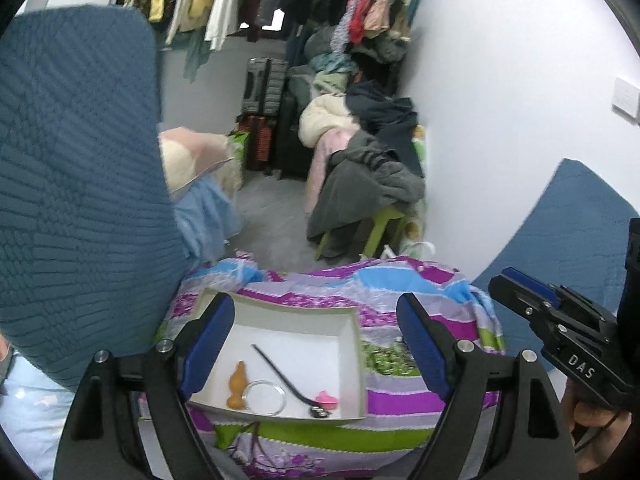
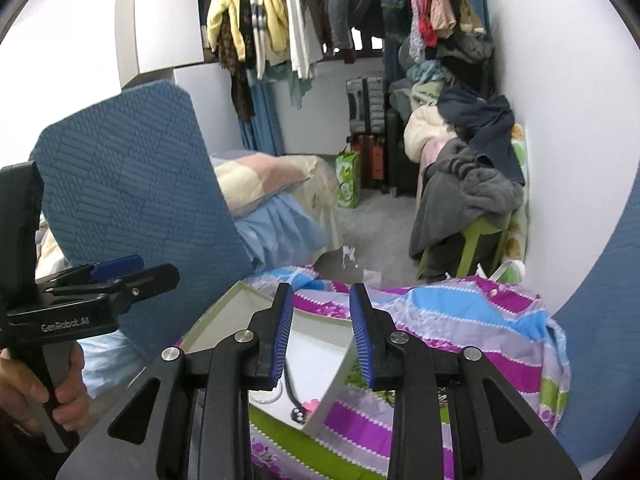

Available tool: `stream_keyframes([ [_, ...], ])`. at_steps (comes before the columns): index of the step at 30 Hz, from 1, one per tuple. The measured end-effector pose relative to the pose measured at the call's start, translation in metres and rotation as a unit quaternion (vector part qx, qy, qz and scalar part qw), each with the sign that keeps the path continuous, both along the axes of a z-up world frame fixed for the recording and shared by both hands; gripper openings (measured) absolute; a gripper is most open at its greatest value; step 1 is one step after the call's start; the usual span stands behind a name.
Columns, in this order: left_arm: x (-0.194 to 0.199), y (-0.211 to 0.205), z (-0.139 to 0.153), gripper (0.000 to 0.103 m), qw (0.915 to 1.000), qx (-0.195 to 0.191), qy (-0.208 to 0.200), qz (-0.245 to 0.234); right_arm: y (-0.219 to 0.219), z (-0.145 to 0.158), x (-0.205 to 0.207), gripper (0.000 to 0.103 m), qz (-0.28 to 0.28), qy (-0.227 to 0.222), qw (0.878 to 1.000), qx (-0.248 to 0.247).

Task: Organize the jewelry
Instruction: 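Return to the pile and close the right tool on a black beaded bracelet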

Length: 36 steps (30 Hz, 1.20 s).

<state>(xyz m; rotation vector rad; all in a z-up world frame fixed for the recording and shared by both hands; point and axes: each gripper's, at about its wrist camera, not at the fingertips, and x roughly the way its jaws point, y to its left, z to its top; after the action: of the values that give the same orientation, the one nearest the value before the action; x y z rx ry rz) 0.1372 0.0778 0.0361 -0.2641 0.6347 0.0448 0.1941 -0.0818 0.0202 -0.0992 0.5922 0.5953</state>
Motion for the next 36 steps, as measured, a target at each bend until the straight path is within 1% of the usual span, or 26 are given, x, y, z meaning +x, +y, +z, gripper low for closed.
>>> stream_keyframes([
  [3, -0.001, -0.017, 0.006, 0.084, 0.9998, -0.001, -0.016, -0.008, -0.017, 0.006, -0.005, 0.027, -0.012, -0.011, 1.0, 0.005],
  [6, 0.002, -0.032, 0.005, 0.084, 0.9997, -0.002, -0.016, -0.017, -0.032, 0.009, -0.009, 0.027, -0.024, -0.017, 1.0, 0.007],
  [8, 0.005, -0.042, 0.0, 0.087, 0.9997, -0.002, -0.013, -0.021, -0.043, 0.01, -0.01, 0.027, -0.035, -0.024, 0.999, 0.007],
  [11, 0.014, -0.063, -0.009, 0.088, 0.9989, -0.003, 0.002, -0.046, -0.059, 0.007, -0.01, 0.028, -0.054, -0.028, 0.998, 0.005],
  [13, 0.016, -0.072, -0.018, 0.088, 0.999, -0.002, 0.001, -0.045, -0.072, 0.003, -0.009, 0.03, -0.068, -0.031, 0.997, 0.003],
  [14, 0.018, -0.076, -0.023, 0.088, 0.9988, -0.011, 0.003, -0.048, -0.078, 0.0, -0.009, 0.03, -0.074, -0.031, 0.997, 0.004],
  [15, 0.021, -0.081, -0.033, 0.088, 0.998, -0.032, 0.005, -0.053, -0.085, -0.005, -0.007, 0.031, -0.083, -0.027, 0.996, 0.003],
  [17, 0.028, -0.091, -0.048, 0.088, 0.9974, -0.042, 0.022, -0.055, -0.097, -0.016, -0.005, 0.031, -0.097, -0.021, 0.995, 0.006],
  [19, 0.03, -0.104, -0.061, 0.088, 0.9972, -0.036, 0.017, -0.064, -0.109, -0.03, -0.002, 0.031, -0.11, -0.011, 0.994, 0.004],
  [22, 0.034, -0.117, -0.081, 0.088, 0.9966, -0.042, 0.016, -0.069, -0.129, -0.057, 0.0, 0.031, -0.127, 0.005, 0.992, 0.004],
  [24, 0.038, -0.125, -0.098, 0.087, 0.996, -0.044, 0.017, -0.076, -0.139, -0.079, 0.004, 0.031, -0.134, 0.026, 0.991, 0.002],
  [26, 0.044, -0.131, -0.112, 0.087, 0.9955, -0.042, 0.03, -0.079, -0.148, -0.097, 0.005, 0.031, -0.137, 0.038, 0.99, 0.011],
  [30, 0.053, -0.14, -0.132, 0.086, 0.9941, -0.04, 0.038, -0.093, -0.159, -0.128, 0.012, 0.031, -0.144, 0.065, 0.987, 0.02],
  [31, 0.056, -0.142, -0.137, 0.082, 0.9937, -0.041, 0.041, -0.096, -0.16, -0.133, 0.015, 0.031, -0.142, 0.07, 0.987, 0.022],
  [33, 0.061, -0.146, -0.146, 0.079, 0.9926, -0.044, 0.048, -0.103, -0.162, -0.145, 0.025, 0.031, -0.141, 0.08, 0.986, 0.025],
  [34, 0.064, -0.15, -0.152, 0.073, 0.9918, -0.041, 0.054, -0.108, -0.161, -0.15, 0.029, 0.031, -0.139, 0.085, 0.986, 0.028],
  [35, 0.067, -0.154, -0.156, 0.072, 0.991, -0.038, 0.057, -0.115, -0.161, -0.158, 0.035, 0.031, -0.136, 0.094, 0.986, 0.029],
  [36, 0.07, -0.16, -0.162, 0.072, 0.9906, -0.026, 0.063, -0.118, -0.162, -0.161, 0.039, 0.031, -0.135, 0.097, 0.986, 0.028],
])
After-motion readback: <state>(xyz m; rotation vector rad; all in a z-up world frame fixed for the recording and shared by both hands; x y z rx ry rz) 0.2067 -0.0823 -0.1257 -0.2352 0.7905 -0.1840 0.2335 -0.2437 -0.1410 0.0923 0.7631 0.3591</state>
